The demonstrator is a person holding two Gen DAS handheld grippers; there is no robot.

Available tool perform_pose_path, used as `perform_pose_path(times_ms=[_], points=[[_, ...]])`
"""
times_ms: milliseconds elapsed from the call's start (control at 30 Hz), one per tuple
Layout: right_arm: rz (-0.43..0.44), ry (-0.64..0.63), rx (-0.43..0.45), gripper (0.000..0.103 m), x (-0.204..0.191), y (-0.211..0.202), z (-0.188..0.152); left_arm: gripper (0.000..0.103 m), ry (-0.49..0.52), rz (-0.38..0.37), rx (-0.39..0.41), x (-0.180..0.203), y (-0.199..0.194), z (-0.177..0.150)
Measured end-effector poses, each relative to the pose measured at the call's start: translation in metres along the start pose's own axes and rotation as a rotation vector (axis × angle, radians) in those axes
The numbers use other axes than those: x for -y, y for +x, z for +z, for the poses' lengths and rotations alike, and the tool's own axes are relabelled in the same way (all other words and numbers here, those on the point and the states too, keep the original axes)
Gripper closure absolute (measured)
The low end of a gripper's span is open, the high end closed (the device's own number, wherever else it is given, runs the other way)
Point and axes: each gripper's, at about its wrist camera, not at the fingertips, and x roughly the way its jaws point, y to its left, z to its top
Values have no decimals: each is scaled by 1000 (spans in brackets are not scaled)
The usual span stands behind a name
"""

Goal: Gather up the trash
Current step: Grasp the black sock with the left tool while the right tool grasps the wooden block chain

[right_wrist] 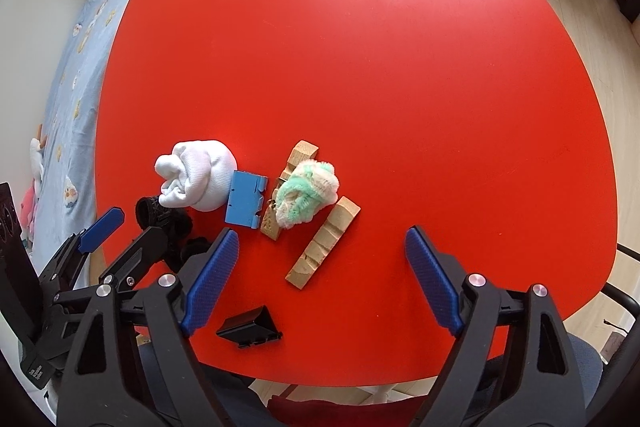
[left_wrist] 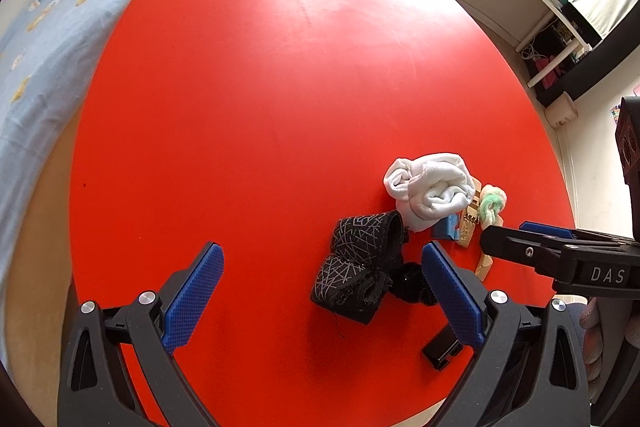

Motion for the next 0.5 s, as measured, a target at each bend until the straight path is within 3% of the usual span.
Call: perform_pose_path(times_ms=[133, 200, 500], points=[[-17, -11, 5, 30, -5, 0, -1, 10, 13, 14, -9, 4, 4, -1], [-28, -16, 8, 36, -8, 1, -1, 19, 8, 22, -15, 4, 7, -1], [-126, -81, 53, 46, -29, 6, -11, 27, -7, 29, -17, 7, 13, -4]])
